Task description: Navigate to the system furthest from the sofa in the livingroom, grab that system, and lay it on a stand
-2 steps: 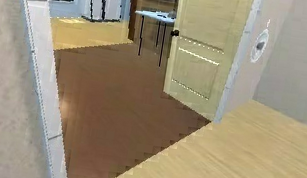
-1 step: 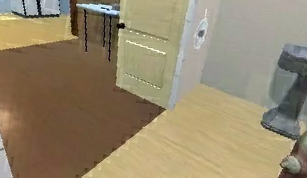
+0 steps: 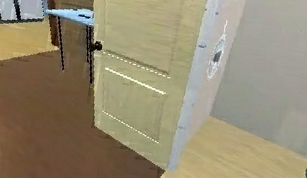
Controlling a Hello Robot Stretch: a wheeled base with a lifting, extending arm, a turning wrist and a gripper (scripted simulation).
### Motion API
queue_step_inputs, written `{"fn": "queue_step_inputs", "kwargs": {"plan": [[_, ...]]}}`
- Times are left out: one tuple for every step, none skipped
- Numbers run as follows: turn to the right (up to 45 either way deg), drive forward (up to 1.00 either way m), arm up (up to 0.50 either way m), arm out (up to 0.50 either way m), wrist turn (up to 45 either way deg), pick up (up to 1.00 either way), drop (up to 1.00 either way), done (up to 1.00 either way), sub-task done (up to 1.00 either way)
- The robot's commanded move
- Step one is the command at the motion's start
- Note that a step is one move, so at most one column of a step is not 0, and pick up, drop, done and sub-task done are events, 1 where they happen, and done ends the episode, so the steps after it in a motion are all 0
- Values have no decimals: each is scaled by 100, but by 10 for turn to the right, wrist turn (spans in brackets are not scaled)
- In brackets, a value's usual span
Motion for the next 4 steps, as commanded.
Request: {"fn": "queue_step_inputs", "kwargs": {"plan": [[0,20,0,0,0,0,0,0,0],[-450,0,0,0,0,0,0,0,0],[-120,0,0,0,0,0,0,0,0],[0,100,0,0,0,0,0,0,0]]}}
